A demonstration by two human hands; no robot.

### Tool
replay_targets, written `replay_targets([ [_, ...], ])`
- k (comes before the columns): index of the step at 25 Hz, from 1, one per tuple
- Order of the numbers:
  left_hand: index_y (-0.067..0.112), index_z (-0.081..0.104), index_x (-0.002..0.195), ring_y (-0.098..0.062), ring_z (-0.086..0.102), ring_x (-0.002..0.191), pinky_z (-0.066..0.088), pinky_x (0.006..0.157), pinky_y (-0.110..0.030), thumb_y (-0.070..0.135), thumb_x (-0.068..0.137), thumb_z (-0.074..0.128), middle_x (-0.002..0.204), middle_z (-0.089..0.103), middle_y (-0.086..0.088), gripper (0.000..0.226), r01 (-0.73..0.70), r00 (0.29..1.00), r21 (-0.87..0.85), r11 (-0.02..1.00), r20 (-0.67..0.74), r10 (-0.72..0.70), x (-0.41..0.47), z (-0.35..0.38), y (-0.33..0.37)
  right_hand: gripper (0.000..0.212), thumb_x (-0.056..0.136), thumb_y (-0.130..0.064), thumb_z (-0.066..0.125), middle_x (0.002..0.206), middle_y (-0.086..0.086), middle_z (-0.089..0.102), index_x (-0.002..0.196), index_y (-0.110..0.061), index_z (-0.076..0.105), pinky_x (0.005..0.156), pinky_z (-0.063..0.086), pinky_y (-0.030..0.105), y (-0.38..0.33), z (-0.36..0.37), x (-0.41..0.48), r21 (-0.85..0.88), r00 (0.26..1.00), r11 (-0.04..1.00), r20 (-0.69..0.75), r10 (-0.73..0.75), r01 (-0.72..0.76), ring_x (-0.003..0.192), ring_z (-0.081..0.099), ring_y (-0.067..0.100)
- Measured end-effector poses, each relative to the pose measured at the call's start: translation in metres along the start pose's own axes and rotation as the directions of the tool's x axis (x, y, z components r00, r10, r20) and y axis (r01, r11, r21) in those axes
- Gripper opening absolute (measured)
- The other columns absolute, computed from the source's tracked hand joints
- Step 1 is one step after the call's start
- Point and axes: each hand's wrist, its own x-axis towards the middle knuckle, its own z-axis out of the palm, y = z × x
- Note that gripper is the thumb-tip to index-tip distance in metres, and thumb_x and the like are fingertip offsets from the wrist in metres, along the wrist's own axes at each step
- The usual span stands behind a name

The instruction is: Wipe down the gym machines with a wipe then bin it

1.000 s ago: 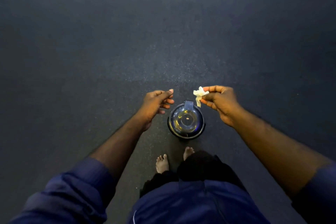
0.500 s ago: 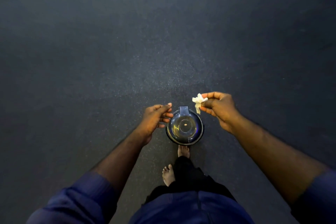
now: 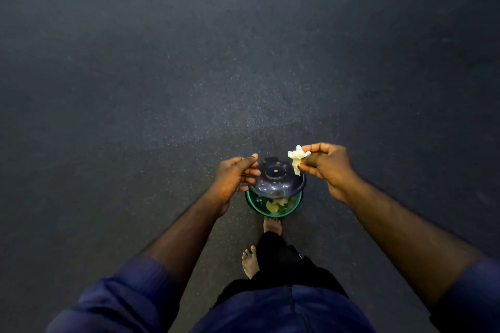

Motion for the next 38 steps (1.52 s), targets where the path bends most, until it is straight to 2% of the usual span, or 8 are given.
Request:
replay_targets([
  [5, 0.006, 0.073, 0.109, -0.019, 0.065, 0.081, 0.048, 0.068, -0.031, 0.044, 0.099, 0.067, 0.096, 0.079, -0.009, 0.039, 0.034, 0.999, -0.014, 0.999, -0.008, -0.034, 0.003, 0.000, -0.008, 0.018, 0.089, 0.005, 0.072, 0.092, 0.010, 0.078, 0.096, -0.012, 0.072, 0.062, 0.059, 0.029, 0.020, -0.004, 0.006, -0.151, 0.999, 0.988, -0.027, 0.023, -0.026, 0.075, 0.076, 0.015],
  [8, 0.003, 0.072, 0.112, -0.018, 0.064, 0.078, 0.047, 0.064, -0.028, 0.042, 0.099, 0.067, 0.093, 0.078, -0.008, 0.041, 0.061, 0.998, -0.015, 0.998, -0.018, -0.061, 0.009, 0.000, -0.014, 0.018, 0.086, 0.005, 0.075, 0.088, 0.009, 0.078, 0.095, -0.010, 0.073, 0.057, 0.056, 0.026, 0.034, -0.006, 0.009, -0.188, 0.998, 0.981, -0.041, 0.049, -0.055, 0.072, 0.074, 0.013],
  [18, 0.005, 0.073, 0.111, -0.011, 0.067, 0.068, 0.046, 0.063, -0.028, 0.042, 0.100, 0.067, 0.091, 0.079, -0.006, 0.040, 0.112, 0.994, 0.001, 0.994, 0.000, -0.112, 0.020, -0.003, -0.021, 0.014, 0.087, 0.005, 0.077, 0.096, 0.015, 0.076, 0.091, -0.007, 0.072, 0.061, 0.060, 0.026, 0.062, 0.002, 0.032, -0.171, 0.987, 0.973, -0.075, 0.143, -0.154, 0.077, 0.073, 0.017],
  [23, 0.008, 0.074, 0.109, -0.012, 0.066, 0.070, 0.047, 0.063, -0.028, 0.044, 0.099, 0.067, 0.091, 0.079, -0.006, 0.038, 0.132, 0.991, 0.018, 0.991, -0.007, -0.132, 0.027, -0.007, -0.024, 0.014, 0.088, 0.007, 0.075, 0.098, 0.018, 0.075, 0.089, -0.006, 0.070, 0.067, 0.062, 0.029, 0.068, 0.007, 0.047, -0.191, 0.980, 0.963, -0.082, 0.179, -0.192, 0.079, 0.073, 0.020],
  [27, 0.013, 0.073, 0.102, -0.009, 0.063, 0.064, 0.044, 0.060, -0.027, 0.043, 0.099, 0.067, 0.086, 0.078, -0.003, 0.031, 0.178, 0.984, 0.017, 0.984, -0.024, -0.178, 0.039, -0.003, -0.039, 0.016, 0.090, 0.006, 0.074, 0.095, 0.021, 0.073, 0.089, -0.008, 0.067, 0.064, 0.062, 0.029, 0.097, 0.017, 0.062, -0.216, 0.957, 0.934, -0.117, 0.266, -0.286, 0.073, 0.070, 0.023],
  [32, 0.018, 0.074, 0.095, -0.013, 0.059, 0.072, 0.044, 0.062, -0.027, 0.046, 0.098, 0.068, 0.083, 0.076, 0.001, 0.028, 0.268, 0.963, 0.032, 0.963, -0.045, -0.267, 0.063, -0.003, -0.078, 0.021, 0.090, 0.007, 0.072, 0.088, 0.016, 0.070, 0.086, -0.011, 0.062, 0.045, 0.054, 0.022, 0.134, 0.033, 0.096, -0.212, 0.930, 0.910, -0.174, 0.323, -0.356, 0.063, 0.066, 0.016],
  [35, 0.017, 0.075, 0.100, -0.011, 0.060, 0.071, 0.044, 0.063, -0.027, 0.047, 0.098, 0.067, 0.081, 0.076, 0.004, 0.032, 0.311, 0.950, 0.025, 0.950, -0.040, -0.310, 0.077, -0.003, -0.098, 0.018, 0.089, 0.004, 0.073, 0.091, 0.018, 0.073, 0.091, -0.012, 0.064, 0.047, 0.056, 0.028, 0.157, 0.046, 0.124, -0.245, 0.922, 0.892, -0.182, 0.342, -0.379, 0.065, 0.068, 0.017],
  [38, 0.017, 0.074, 0.101, -0.010, 0.059, 0.067, 0.042, 0.061, -0.026, 0.048, 0.098, 0.067, 0.081, 0.075, 0.003, 0.032, 0.305, 0.951, -0.035, 0.952, -0.049, -0.306, 0.086, -0.003, -0.109, 0.019, 0.090, 0.001, 0.072, 0.102, 0.014, 0.074, 0.096, -0.016, 0.066, 0.049, 0.057, 0.032, 0.173, 0.063, 0.145, -0.209, 0.922, 0.904, -0.191, 0.338, -0.374, 0.076, 0.070, 0.020],
])
